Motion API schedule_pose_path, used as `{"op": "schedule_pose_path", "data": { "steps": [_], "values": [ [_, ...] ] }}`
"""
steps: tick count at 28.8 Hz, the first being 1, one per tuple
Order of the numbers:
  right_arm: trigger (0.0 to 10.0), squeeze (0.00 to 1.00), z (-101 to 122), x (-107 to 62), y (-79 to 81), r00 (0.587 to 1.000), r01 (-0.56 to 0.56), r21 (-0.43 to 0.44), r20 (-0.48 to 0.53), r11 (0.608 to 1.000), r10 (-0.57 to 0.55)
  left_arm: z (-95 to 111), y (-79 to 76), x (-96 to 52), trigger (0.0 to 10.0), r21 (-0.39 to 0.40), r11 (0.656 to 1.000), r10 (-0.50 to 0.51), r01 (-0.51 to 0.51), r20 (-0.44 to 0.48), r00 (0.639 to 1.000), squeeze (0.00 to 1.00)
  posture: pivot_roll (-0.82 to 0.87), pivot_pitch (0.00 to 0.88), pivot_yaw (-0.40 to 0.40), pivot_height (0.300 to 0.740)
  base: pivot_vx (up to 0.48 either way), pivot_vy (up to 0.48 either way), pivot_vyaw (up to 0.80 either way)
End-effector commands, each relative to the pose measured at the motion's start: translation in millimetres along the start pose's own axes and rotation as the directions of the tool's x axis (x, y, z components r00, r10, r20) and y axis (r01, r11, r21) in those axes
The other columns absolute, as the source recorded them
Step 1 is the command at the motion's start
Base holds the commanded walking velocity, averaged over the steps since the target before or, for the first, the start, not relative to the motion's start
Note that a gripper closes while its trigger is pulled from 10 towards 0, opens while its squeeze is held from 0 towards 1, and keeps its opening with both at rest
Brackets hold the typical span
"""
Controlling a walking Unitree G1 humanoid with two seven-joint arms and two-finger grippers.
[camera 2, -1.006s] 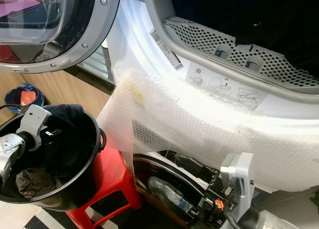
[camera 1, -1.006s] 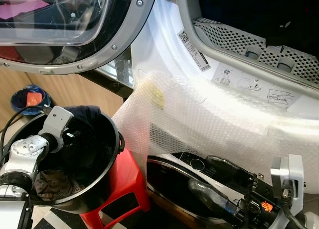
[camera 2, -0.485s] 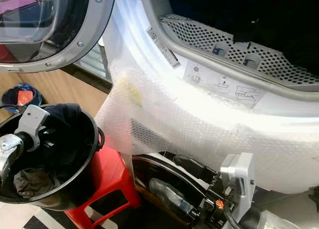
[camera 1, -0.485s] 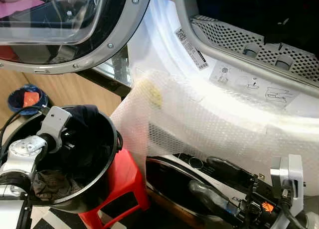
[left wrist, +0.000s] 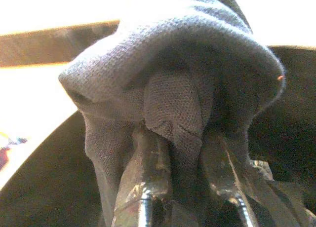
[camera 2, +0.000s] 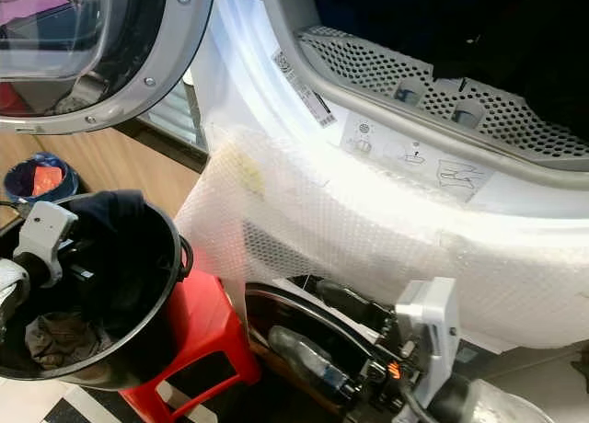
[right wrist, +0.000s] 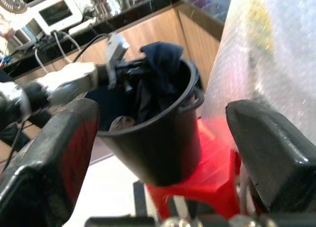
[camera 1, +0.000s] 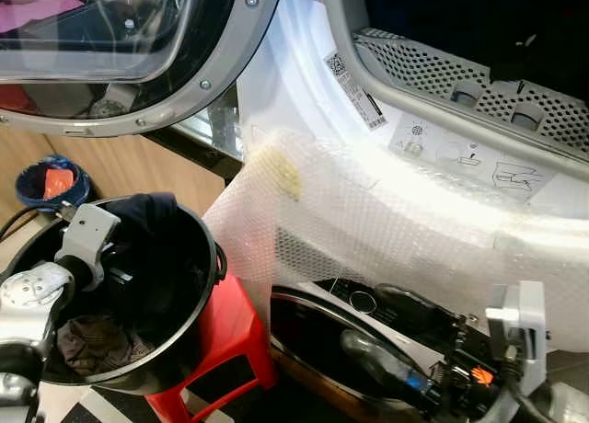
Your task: Clothes washing
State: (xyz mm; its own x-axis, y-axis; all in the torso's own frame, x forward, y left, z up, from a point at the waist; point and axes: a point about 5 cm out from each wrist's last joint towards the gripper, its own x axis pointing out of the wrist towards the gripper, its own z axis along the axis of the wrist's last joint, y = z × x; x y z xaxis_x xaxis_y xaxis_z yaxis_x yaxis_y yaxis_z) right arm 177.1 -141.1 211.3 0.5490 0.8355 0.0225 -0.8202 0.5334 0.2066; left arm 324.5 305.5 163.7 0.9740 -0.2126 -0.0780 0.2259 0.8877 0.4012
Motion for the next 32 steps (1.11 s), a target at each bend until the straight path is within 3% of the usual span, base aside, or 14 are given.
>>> {"op": "schedule_pose_path", "data": {
  "steps": [1, 3, 4, 5, 6, 10, 12, 13, 18, 23, 28, 32],
  "values": [
    [10.0, 0.0, -2, 2.7, -1.0, 1.0, -0.013, -0.006, -0.003, 1.0, 0.013, 10, 4.8, -4.9, 10.0, -0.007, 0.999, 0.033, -0.033, 0.049, 0.998, 0.0, -0.02, 0.211, -0.081, 0.74, 0.0, 0.0, 0.0],
    [10.0, 0.0, -1, 4.9, -2.5, 1.0, -0.022, -0.011, 0.0, 1.0, 0.023, 14, 1.4, -10.0, 10.0, -0.008, 0.999, 0.035, -0.035, 0.072, 0.997, 0.0, -0.01, 0.201, -0.083, 0.74, 0.0, 0.0, 0.0],
    [10.0, 0.0, -1, 5.8, -3.7, 1.0, -0.026, -0.015, 0.002, 1.0, 0.026, 16, -0.4, -13.3, 8.4, -0.011, 0.999, 0.041, -0.04, 0.081, 0.996, 0.0, 0.0, 0.195, -0.084, 0.74, 0.0, 0.0, 0.0],
    [10.0, 0.0, -2, 6.8, -4.8, 1.0, -0.027, -0.018, 0.003, 0.999, 0.027, 17, -1.5, -15.2, 8.4, -0.013, 0.999, 0.045, -0.044, 0.085, 0.995, 0.0, 0.0, 0.191, -0.084, 0.74, 0.0, 0.0, 0.0],
    [10.0, 0.0, -2, 8.9, -7.5, 0.999, -0.034, -0.026, 0.006, 0.999, 0.034, 20, -6.8, -20.1, 0.0, -0.032, 0.999, 0.036, -0.033, 0.104, 0.994, 0.0, 0.01, 0.174, -0.086, 0.74, 0.0, 0.0, 0.0],
    [10.0, 0.0, -3, 12.5, -11.4, 0.999, -0.046, -0.038, 0.007, 0.998, 0.047, 25, -15.5, -25.7, 0.0, -0.025, 0.999, 0.034, -0.031, 0.112, 0.993, 0.0, 0.02, 0.153, -0.088, 0.74, 0.0, 0.0, 0.0],
    [10.0, 0.0, -3, 16.2, -15.7, 0.998, -0.058, -0.052, 0.011, 0.997, 0.058, 30, -29.3, -31.5, 4.1, -0.008, 1.0, 0.014, -0.013, 0.117, 0.993, 0.0, 0.04, 0.128, -0.087, 0.74, 0.0, 0.0, 0.0],
    [10.0, 0.0, -3, 17.0, -16.9, 0.998, -0.061, -0.057, 0.012, 0.996, 0.062, 33, -35.4, -33.5, 10.0, -0.001, 1.0, 0.0, 0.0, 0.122, 0.992, 0.0, 0.04, 0.128, -0.087, 0.74, 0.0, 0.0, 0.0],
    [10.0, 0.0, -5, 21.0, -26.9, 0.998, -0.065, -0.078, 0.014, 0.995, 0.066, 51, -58.3, -45.1, 10.0, 0.062, 0.997, -0.053, 0.043, 0.176, 0.983, 0.0, 0.07, 0.088, -0.08, 0.74, 0.0, 0.0, 0.0],
    [10.0, 0.0, -9, 23.2, -39.7, 0.998, -0.06, -0.092, 0.012, 0.994, 0.061, 81, -78.1, -62.8, 10.0, 0.086, 0.983, -0.18, 0.163, 0.258, 0.949, 0.0, 0.11, 0.046, -0.072, 0.74, 0.0, 0.0, 0.0],
    [10.0, 0.0, -14, 29.3, -52.7, 0.998, -0.059, -0.106, 0.018, 0.993, 0.062, 109, -91.8, -87.7, 10.0, 0.16, 0.922, -0.386, 0.354, 0.273, 0.881, 0.0, 0.16, 0.01, -0.069, 0.74, 0.0, 0.0, 0.0],
    [10.0, 0.0, -17, 33.5, -57.5, 0.998, -0.062, -0.111, 0.025, 0.992, 0.065, 121, -93.6, -94.2, 10.0, 0.197, 0.906, -0.419, 0.375, 0.283, 0.863, 0.0, 0.18, 0.003, -0.067, 0.74, 0.0, 0.0, 0.0]
  ]
}}
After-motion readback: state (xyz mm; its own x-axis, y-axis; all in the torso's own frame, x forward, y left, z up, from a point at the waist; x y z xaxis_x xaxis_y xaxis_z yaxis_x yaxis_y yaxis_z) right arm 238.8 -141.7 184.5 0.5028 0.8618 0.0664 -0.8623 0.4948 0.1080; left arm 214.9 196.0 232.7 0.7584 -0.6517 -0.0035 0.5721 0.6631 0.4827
